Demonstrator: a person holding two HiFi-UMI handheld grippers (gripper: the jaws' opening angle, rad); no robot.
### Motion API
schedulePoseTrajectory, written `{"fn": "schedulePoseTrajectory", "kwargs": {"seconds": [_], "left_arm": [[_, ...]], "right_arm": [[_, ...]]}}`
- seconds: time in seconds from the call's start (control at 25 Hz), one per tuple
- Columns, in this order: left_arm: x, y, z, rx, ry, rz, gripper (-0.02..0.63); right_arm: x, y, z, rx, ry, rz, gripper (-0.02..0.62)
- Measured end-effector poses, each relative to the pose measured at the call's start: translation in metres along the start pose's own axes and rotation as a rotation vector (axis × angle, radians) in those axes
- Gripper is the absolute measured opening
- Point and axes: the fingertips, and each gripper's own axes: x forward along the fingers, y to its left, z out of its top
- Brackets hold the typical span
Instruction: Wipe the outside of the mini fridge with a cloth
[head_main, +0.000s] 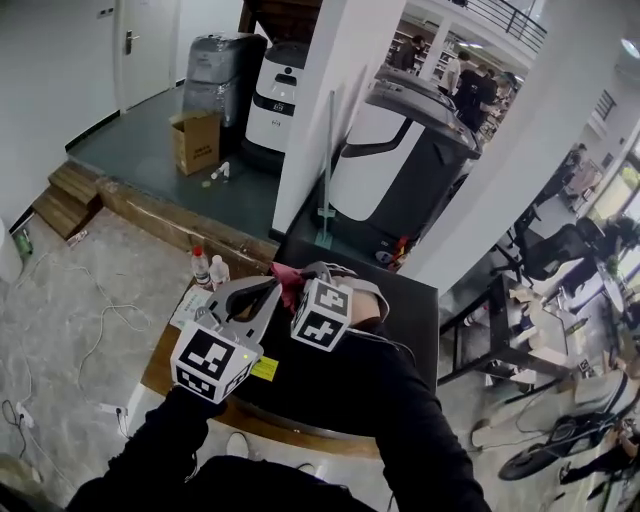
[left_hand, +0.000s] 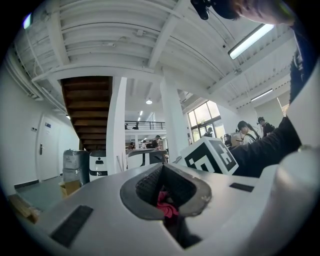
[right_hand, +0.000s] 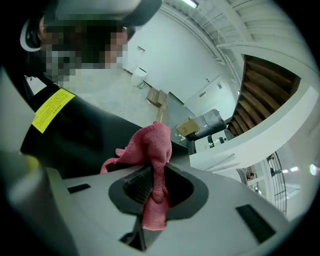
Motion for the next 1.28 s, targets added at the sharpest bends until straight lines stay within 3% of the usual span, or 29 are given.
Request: {"fn": "schedulePoseTrajectory", "kwargs": {"seconds": [0.2, 0.4, 1.04, 1.16, 1.28], "left_arm": [[0.011, -0.008, -0.001, -0.01, 0.0, -0.028, 0.005], [0.025, -0.032, 0.003, 0.003, 0.009, -0.065, 0.005], [0.061, -0.108, 0.008, 0.026, 0.011, -0.147, 0.005], [0.06, -0.108, 0.008, 0.028, 0.011, -0.141, 0.005], [0.057, -0.104, 0.01, 0.027, 0.005, -0.127, 0.005]], "right_arm": [[0.005, -0.001, -0.009, 0.028, -0.008, 0.023, 0.058], [-0.008, -0.007, -0.052, 0.081, 0.009, 0.004, 0.058], [-0.115, -0.005, -0.314, 0.316, 0.297, -0.081, 0.058], [-0.131, -0.002, -0.325, 0.306, 0.335, -0.1, 0.058], [-0.147, -0.012, -0.288, 0.289, 0.257, -0.151, 0.06]]}}
